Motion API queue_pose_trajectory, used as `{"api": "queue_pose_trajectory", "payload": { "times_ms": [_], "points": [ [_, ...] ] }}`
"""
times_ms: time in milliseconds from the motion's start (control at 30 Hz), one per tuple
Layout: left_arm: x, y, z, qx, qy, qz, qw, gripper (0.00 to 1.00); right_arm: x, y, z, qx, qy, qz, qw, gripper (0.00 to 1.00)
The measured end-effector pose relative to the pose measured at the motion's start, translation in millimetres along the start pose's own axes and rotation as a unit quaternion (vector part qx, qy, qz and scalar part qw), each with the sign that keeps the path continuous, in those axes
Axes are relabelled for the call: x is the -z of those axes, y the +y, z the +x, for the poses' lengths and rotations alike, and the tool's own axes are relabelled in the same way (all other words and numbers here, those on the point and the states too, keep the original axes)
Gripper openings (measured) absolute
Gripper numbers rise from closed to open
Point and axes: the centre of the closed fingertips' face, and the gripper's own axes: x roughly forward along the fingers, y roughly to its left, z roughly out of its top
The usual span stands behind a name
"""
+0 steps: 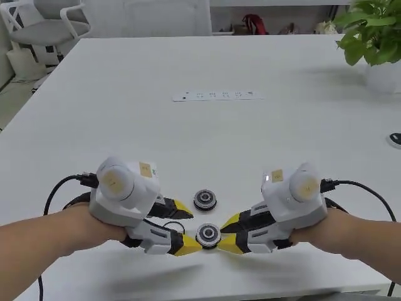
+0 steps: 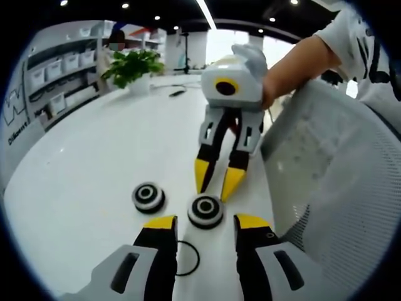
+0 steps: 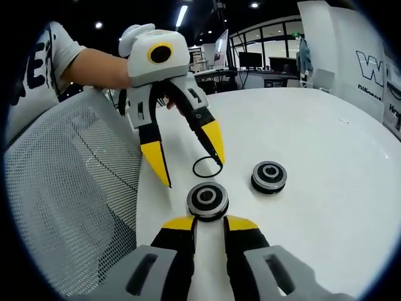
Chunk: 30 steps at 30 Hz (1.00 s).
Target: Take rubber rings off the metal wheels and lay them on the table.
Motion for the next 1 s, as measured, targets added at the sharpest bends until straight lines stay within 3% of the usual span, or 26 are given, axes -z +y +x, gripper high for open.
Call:
{"api": "queue_pose_trajectory", "payload": {
  "times_ms": [767,1000],
  "points": [
    [-2.6,-4.0,17.4,0.007,0.005,0.004,1.0,0.23,1.2,0.3,0.4,-0.003,-0.005,0.01,0.9999,0.14],
    [-3.6,-2.8,21.1,-0.001,0.005,0.012,0.9999,0.17,1.5,0.3,0.4,-0.003,-0.006,0.011,0.9999,0.14]
  ]
}}
